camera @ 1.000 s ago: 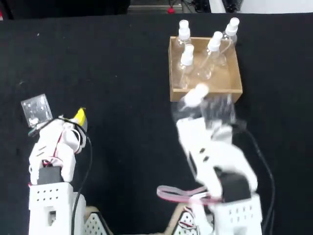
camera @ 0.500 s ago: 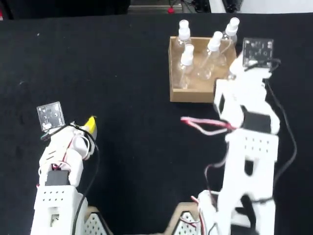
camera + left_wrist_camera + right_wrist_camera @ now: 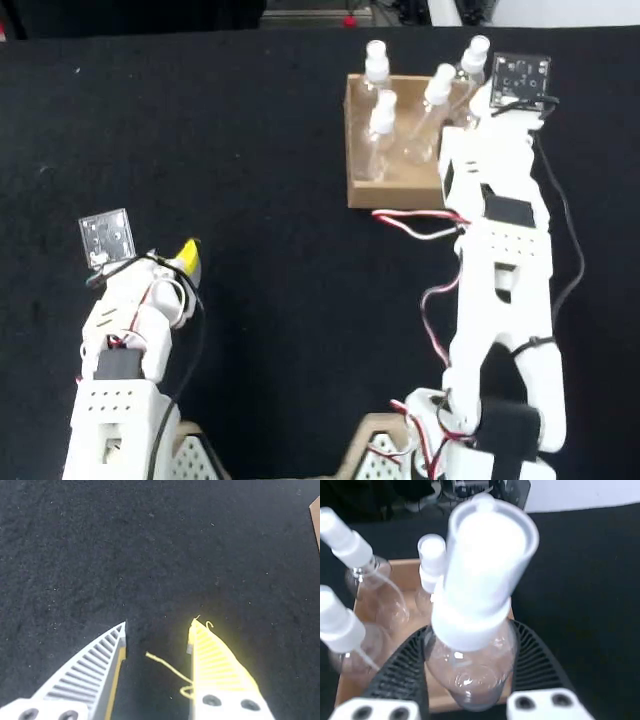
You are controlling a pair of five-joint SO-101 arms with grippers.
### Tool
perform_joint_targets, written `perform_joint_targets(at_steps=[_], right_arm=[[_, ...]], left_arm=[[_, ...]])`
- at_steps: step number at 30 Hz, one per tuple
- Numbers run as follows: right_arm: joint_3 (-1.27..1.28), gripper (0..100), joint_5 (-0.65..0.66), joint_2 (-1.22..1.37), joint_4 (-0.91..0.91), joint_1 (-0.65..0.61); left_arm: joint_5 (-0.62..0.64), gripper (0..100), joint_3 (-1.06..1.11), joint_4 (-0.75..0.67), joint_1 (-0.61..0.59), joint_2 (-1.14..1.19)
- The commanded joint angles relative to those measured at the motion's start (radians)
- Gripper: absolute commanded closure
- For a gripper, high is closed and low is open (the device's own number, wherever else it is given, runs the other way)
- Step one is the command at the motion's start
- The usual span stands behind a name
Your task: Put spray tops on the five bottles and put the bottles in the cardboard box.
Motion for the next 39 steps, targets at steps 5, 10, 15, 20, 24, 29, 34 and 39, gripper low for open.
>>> perform_joint_targets(at_steps=[5,10,15,20,24,29,34,39], right_arm=[[-0.07,92.0,-0.003,0.081,-0.123,0.012],[-0.071,92.1,-0.005,0.136,-0.166,0.012],[-0.079,92.1,-0.005,0.173,-0.19,0.012],[-0.13,92.1,-0.068,0.257,-0.184,0.021],[-0.171,92.1,-0.089,0.315,-0.149,0.028],[-0.217,92.1,-0.089,0.364,-0.109,0.032],[-0.217,92.1,-0.087,0.41,-0.115,0.032],[-0.219,92.1,-0.087,0.435,-0.117,0.032]], left_arm=[[-0.005,80,-0.012,-0.021,0.01,-0.003],[-0.005,80,-0.013,-0.021,0.01,-0.003],[-0.005,80,-0.015,-0.021,0.01,-0.003],[-0.005,80,-0.013,-0.021,0.01,-0.003],[-0.005,80,-0.013,-0.021,0.01,-0.003],[-0.005,80,-0.013,-0.021,0.01,-0.003],[-0.005,80,-0.013,-0.021,0.01,-0.003],[-0.005,80,-0.013,-0.021,0.01,-0.003]])
